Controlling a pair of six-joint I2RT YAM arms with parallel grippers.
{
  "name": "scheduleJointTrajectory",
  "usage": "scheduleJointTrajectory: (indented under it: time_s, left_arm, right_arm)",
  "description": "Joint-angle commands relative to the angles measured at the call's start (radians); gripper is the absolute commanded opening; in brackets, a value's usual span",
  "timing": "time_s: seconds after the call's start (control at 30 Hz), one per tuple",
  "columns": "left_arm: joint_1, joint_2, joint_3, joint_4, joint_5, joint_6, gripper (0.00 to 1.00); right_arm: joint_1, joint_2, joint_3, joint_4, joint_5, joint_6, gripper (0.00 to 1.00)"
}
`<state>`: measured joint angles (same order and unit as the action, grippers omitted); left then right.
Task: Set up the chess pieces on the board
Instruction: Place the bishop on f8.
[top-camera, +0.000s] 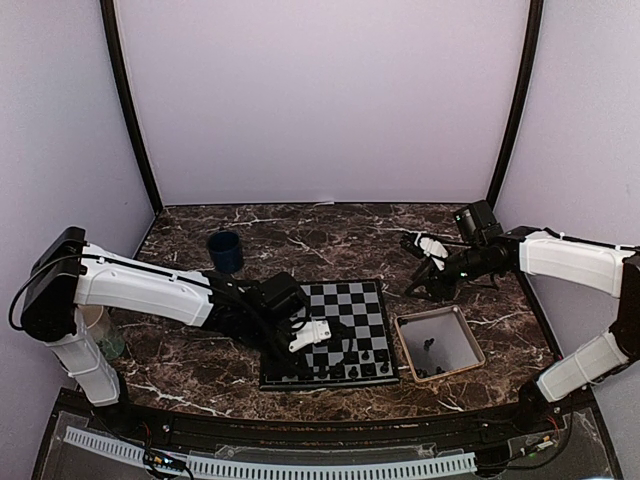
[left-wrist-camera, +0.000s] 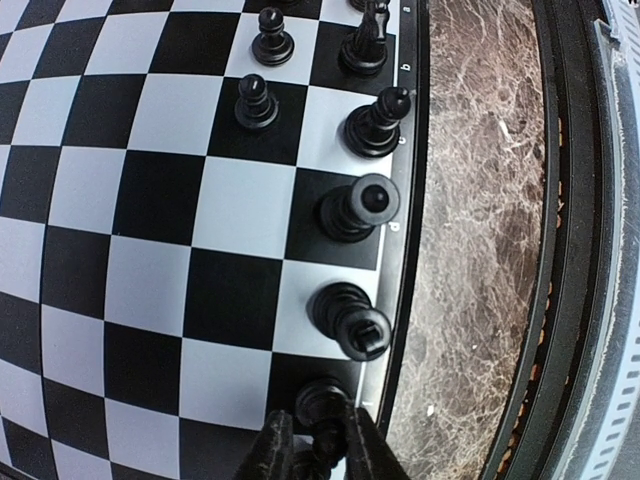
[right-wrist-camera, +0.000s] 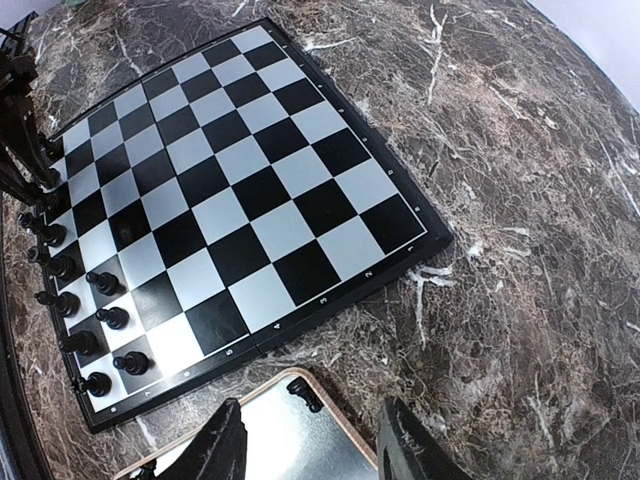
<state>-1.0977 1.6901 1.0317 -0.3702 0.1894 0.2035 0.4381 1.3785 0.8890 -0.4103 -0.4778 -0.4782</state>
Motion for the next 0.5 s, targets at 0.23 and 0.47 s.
scheduleJointTrajectory:
  time_s: [0.23,0.47]
  left_arm:
    - [-0.004,-0.017,0.006,-0.022,-0.004,0.008,0.31]
    - [-0.005,-0.045,0.004,-0.019,-0.022,0.010,0.34]
  right_arm:
    - [-0.004,0.010,-0.001,0.001,-0.017,-0.014,0.46]
    - [-0.004,0.011,0.002,-0.007,-0.026,-0.015,0.46]
